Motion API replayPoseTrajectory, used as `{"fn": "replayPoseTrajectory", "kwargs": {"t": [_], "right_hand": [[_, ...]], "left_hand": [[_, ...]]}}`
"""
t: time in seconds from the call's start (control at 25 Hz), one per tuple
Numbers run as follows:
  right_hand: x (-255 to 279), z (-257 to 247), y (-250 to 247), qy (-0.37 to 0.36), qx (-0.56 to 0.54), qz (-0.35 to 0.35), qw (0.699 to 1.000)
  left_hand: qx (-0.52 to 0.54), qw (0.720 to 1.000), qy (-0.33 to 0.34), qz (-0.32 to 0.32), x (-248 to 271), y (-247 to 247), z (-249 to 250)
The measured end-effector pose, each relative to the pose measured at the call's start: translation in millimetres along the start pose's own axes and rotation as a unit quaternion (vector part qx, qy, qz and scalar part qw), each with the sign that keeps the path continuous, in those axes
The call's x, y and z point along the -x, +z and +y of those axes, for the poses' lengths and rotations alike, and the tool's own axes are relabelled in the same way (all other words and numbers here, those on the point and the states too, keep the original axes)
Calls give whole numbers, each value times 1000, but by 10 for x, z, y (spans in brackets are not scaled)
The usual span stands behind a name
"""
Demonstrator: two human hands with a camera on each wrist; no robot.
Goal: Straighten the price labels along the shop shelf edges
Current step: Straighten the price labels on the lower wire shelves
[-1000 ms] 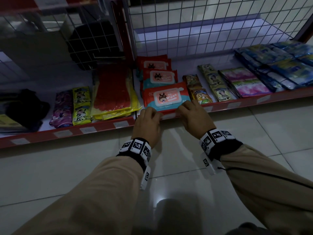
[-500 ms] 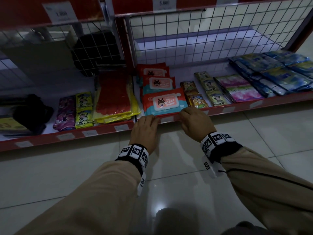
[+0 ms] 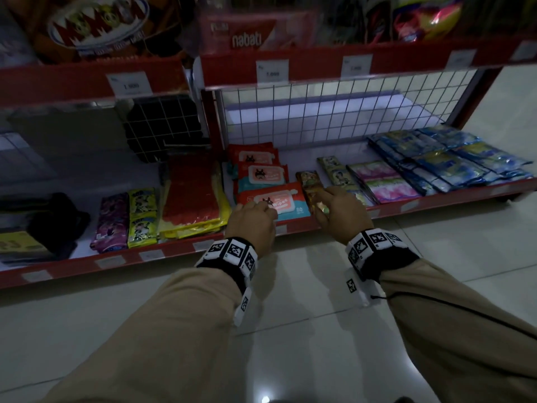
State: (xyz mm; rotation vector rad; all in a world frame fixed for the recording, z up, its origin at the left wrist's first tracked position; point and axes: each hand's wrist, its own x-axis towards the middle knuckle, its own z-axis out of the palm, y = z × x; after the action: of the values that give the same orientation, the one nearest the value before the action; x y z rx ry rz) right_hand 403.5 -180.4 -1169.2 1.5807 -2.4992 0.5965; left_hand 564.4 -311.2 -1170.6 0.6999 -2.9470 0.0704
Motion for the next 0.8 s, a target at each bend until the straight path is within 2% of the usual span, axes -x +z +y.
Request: {"fn": "replayPoseTrajectory", "kwargs": {"t": [0.28,0.44,0.6,0.8], "right_hand": [[-421,-172,-1089,38,-22,151,988],[-486,-235,-1550,51,7,161,986],[-527,-127,-1746,73,25,178,981],[-477,282,-1782,94,1,223,970]], "left_hand": [[14,985,102,135,-601,-1207,178],[21,970,147,191,-803,-1717,326],[34,962,161,219,-957,-1959,344],[19,954,169,246,-1171,-1954,529]]}}
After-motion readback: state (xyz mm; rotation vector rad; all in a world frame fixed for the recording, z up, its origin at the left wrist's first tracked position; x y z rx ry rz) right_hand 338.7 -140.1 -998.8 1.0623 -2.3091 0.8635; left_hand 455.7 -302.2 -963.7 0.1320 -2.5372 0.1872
